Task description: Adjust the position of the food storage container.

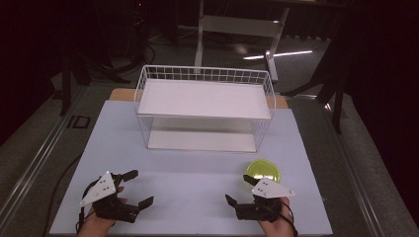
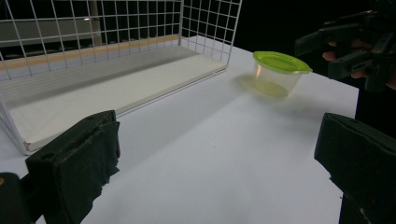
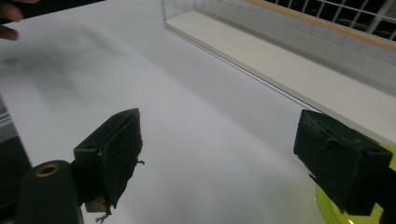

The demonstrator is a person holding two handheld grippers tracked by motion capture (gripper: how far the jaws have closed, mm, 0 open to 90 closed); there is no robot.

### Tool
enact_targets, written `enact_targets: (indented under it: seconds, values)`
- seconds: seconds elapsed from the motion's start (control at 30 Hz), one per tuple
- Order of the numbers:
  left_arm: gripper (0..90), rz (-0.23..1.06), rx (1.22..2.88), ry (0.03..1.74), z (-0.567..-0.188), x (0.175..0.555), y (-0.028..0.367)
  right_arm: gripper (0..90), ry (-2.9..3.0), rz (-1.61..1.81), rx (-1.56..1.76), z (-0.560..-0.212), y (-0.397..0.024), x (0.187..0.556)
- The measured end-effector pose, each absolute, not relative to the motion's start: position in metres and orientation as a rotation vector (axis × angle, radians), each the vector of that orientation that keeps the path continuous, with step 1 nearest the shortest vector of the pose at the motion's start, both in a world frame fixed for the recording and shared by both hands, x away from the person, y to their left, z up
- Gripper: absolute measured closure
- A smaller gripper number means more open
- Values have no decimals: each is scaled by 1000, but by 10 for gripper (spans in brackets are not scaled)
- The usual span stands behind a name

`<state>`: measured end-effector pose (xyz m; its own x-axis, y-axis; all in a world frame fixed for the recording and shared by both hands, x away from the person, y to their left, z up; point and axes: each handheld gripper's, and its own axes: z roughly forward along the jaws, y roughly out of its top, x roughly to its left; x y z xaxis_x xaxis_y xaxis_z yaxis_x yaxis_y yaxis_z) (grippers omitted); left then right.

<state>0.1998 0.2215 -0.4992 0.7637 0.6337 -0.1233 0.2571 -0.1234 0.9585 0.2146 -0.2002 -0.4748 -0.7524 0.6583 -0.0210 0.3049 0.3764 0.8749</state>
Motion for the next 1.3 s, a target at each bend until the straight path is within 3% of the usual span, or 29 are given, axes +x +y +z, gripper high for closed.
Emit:
enact_targets:
  seconds: [0.43, 0.7, 1.03, 1.17, 1.27, 1.3]
  values:
    - [10, 361, 1715, 693, -500, 197, 220, 147, 2215, 1395, 779, -444, -198, 210]
    - [10, 379, 1721, 669, -499, 195, 218, 141, 2148, 1362, 812, -419, -226, 229]
    - [10, 362, 1708, 686, -500, 197, 220, 126, 2055, 1332, 1040, -424, -268, 256]
    - [10, 357, 1707, 687, -500, 197, 221, 160, 2024, 1285, 1106, -432, -286, 263]
    - [10, 354, 1709, 686, -500, 198, 220, 222, 1997, 1236, 1169, -441, -300, 266]
    - [10, 356, 1711, 685, -500, 198, 220, 285, 1980, 1193, 1214, -446, -309, 268]
